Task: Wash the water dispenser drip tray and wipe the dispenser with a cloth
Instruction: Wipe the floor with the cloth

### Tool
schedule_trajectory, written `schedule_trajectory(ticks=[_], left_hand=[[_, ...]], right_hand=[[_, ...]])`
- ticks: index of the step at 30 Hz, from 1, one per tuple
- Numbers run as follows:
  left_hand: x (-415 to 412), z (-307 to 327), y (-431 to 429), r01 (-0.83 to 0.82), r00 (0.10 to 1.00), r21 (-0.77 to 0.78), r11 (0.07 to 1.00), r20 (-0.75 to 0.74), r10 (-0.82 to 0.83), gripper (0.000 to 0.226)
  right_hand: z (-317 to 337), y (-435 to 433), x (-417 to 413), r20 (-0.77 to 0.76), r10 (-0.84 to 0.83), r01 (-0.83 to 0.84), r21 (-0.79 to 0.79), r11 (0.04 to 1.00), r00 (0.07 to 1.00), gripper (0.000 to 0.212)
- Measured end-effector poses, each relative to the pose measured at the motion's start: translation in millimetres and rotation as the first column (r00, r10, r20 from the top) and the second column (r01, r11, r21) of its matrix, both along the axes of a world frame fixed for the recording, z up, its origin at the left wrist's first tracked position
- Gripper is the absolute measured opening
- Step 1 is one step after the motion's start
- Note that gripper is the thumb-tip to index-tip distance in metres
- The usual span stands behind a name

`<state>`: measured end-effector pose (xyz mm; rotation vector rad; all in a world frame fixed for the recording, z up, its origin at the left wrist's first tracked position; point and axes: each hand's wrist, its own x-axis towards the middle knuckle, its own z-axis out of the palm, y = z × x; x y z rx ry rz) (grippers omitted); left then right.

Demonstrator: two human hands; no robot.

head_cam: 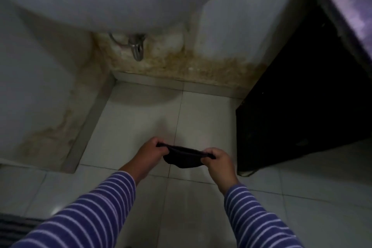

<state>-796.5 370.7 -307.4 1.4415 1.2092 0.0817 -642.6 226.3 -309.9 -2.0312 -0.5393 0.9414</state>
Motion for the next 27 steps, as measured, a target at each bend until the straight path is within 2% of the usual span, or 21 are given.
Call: schedule_trajectory(ticks=[3, 5, 8, 10, 12, 15, 18, 20, 22, 24, 25, 27], left_hand=[[-0.8, -66.6, 4.1, 0.063, 0.998, 0.062, 0.996, -0.005, -0.063, 0.012], [2.5, -109.7, 9.7, 0.097, 0.995, 0.165, 0.981, -0.005, -0.098, 0.014], [9.1, -169.9, 19.5, 0.123, 0.992, 0.343, 0.931, -0.021, -0.123, 0.018], [11.8, -208.2, 24.2, 0.107, 0.994, 0.387, 0.916, -0.011, -0.112, 0.019], [12.5, -246.7, 24.9, 0.13, 0.991, 0.426, 0.895, -0.036, -0.127, 0.022], [2.9, -304.8, 14.6, 0.28, 0.954, 0.397, 0.874, -0.213, -0.209, 0.02], [-7.3, -347.0, -14.3, 0.536, 0.791, 0.219, 0.815, -0.467, -0.395, 0.03], [-5.2, -358.5, -37.6, 0.612, 0.726, 0.203, 0.765, -0.526, -0.442, 0.033], [6.1, -363.9, -58.8, 0.635, 0.745, 0.237, 0.735, -0.438, -0.503, 0.032], [18.0, -367.7, -74.5, 0.611, 0.788, 0.209, 0.764, -0.259, -0.559, 0.025], [21.9, -368.9, -79.1, 0.576, 0.816, 0.202, 0.792, -0.202, -0.542, 0.019], [25.0, -372.0, -79.9, 0.473, 0.879, 0.217, 0.854, -0.184, -0.441, 0.007]], right_hand=[[-73.4, 6.0, -1.9, 0.037, 0.019, -0.019, 0.001, 1.0, 0.999, 0.029], [-117.8, 12.1, -1.3, 0.077, 0.0, -0.002, 0.021, 1.0, 0.997, 0.025], [-176.6, 18.7, -0.8, 0.181, -0.033, 0.011, 0.12, 0.993, 0.983, 0.024], [-213.5, 20.6, -1.8, 0.19, -0.073, 0.035, 0.196, 0.98, 0.979, 0.026], [-251.4, 20.2, -3.4, 0.127, -0.11, 0.081, 0.217, 0.973, 0.986, 0.026], [-305.7, 9.6, -13.2, -0.01, -0.133, 0.133, 0.113, 0.985, 0.991, 0.022], [-342.6, -6.4, -26.8, -0.151, -0.075, 0.065, -0.069, 0.995, 0.986, 0.032], [-355.1, -15.9, -36.9, -0.237, -0.062, 0.041, -0.092, 0.995, 0.97, 0.037], [-360.4, -20.8, -43.3, -0.254, -0.065, 0.044, -0.085, 0.995, 0.965, 0.037], [-363.0, -23.0, -44.9, -0.25, -0.079, 0.065, -0.062, 0.996, 0.965, 0.036], [-363.6, -23.2, -43.8, -0.242, -0.082, 0.07, -0.058, 0.996, 0.967, 0.035], [-363.5, -23.5, -41.2, -0.2, -0.062, 0.051, -0.061, 0.997, 0.978, 0.034]])
